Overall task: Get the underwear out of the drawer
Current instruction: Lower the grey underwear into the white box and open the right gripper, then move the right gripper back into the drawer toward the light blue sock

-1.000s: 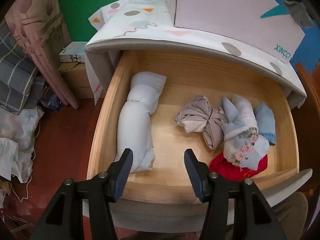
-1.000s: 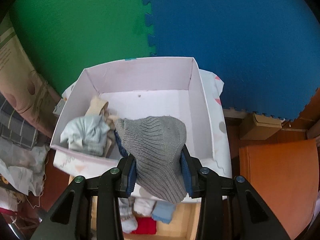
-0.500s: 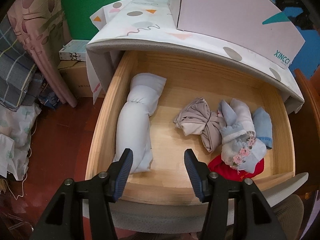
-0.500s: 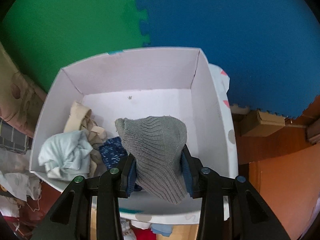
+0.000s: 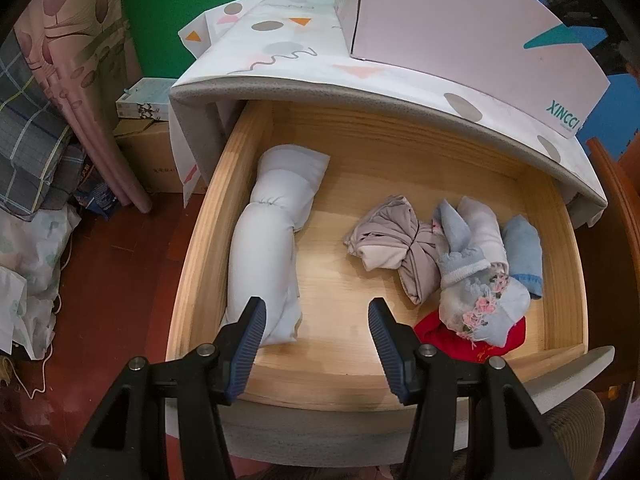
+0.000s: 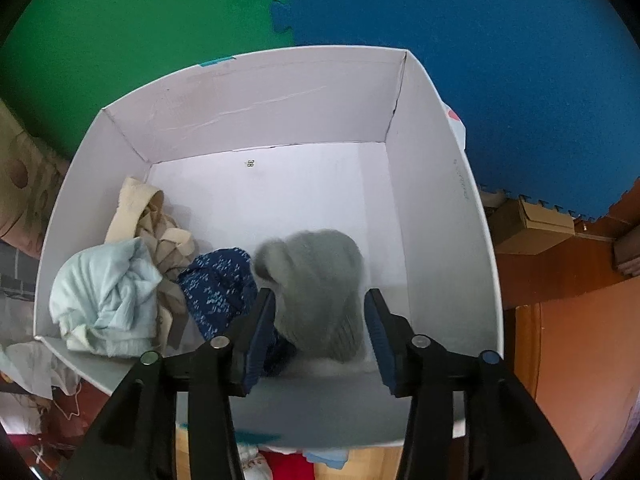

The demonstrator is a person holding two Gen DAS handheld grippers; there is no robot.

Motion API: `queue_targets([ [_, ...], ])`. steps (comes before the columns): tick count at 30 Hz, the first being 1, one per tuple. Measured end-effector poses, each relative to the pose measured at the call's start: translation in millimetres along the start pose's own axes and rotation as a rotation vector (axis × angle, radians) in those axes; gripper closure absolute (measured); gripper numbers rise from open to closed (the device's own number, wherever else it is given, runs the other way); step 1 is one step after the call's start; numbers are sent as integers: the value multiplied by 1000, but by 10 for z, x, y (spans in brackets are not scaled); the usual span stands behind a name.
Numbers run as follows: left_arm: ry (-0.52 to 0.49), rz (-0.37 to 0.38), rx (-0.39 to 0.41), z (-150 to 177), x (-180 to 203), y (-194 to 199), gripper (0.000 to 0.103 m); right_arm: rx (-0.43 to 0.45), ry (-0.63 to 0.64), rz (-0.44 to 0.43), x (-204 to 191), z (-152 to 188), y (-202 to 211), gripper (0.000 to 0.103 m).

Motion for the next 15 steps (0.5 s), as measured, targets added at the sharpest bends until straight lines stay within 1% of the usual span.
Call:
queue_targets([
  [3,-5,-5,-5,-1,7,-4,48,14,23,-14,-50,51,182,57],
  [6,-11,-11,-14,12,15,-17,48,19,57,-29,-92,185,387,57],
  [8,-13,-16,-20,20,15,-24,48,59,87,-26,-102,259,577,57],
  [9,-15,-18,-19,22,18,-21,48,65,85,-29,-88,301,661,57],
  [12,-22,-28,-29,36,17,-31,48,61,77,-67,-61,473,862,57],
  [15,-32,-44,-41,53,13,-49,48,56,106,-50,-18,665,971,57],
])
Point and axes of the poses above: each gripper's, at about its wrist camera, not at the fingertips, and y roughly against the way its jaws point, x to its right, z to its underside, the point moved 9 cm from there along -y, roughly the way its jaws point, and after that the axes turned 6 degrees about x, right-handed, at the moved point
